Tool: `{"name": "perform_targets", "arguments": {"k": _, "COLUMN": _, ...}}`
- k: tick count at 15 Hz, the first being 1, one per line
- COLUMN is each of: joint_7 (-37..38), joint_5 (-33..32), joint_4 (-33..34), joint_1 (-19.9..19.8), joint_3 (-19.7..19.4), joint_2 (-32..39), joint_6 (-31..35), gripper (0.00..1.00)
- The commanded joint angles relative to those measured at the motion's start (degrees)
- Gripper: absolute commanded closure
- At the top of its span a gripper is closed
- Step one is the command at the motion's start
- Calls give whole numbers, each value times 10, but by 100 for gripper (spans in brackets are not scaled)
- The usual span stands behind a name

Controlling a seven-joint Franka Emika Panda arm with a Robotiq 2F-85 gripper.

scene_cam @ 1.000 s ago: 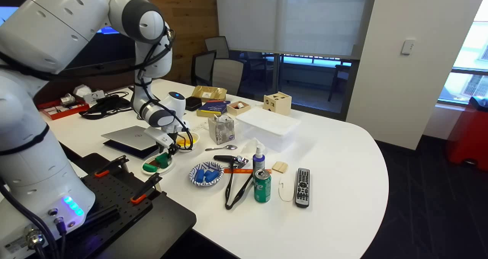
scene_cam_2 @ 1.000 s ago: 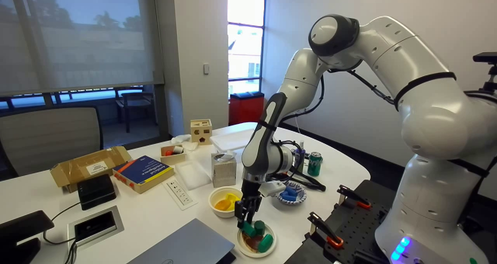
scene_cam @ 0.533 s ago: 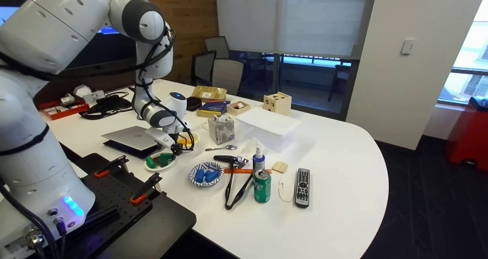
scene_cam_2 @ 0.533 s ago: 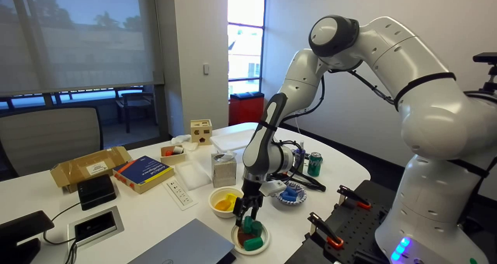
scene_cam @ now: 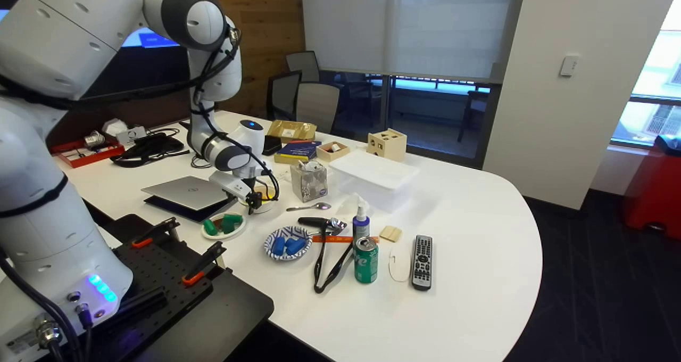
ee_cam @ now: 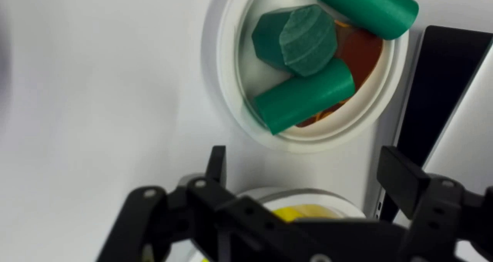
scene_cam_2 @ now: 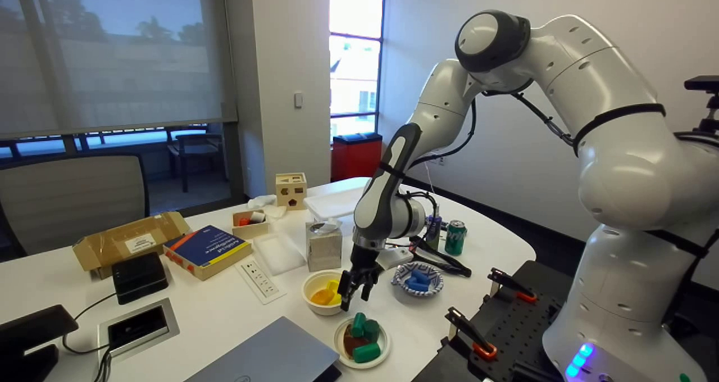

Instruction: Pick up the green cylinder and put it onto the plate

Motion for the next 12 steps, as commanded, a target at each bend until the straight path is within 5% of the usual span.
{"name": "perform_targets", "arguments": {"k": 1, "joint_7": 19, "joint_5": 4, "joint_4": -42, "joint_1": -3, "joint_3": 5, "joint_2": -94, "joint_6": -54, "gripper": 0}}
{"name": "perform_targets", "arguments": {"k": 7, "joint_7": 10, "joint_5": 73, "joint_4": -72, "joint_1": 6, "joint_3": -5, "joint_2": -224, "joint_6": -159, "gripper": 0}}
{"name": "perform_targets", "arguments": {"k": 12, "joint_7": -11, "joint_5": 111, "joint_4": -71, "joint_1": 42, "joint_3": -52, "joint_2": -279, "joint_6": -227, "gripper": 0}}
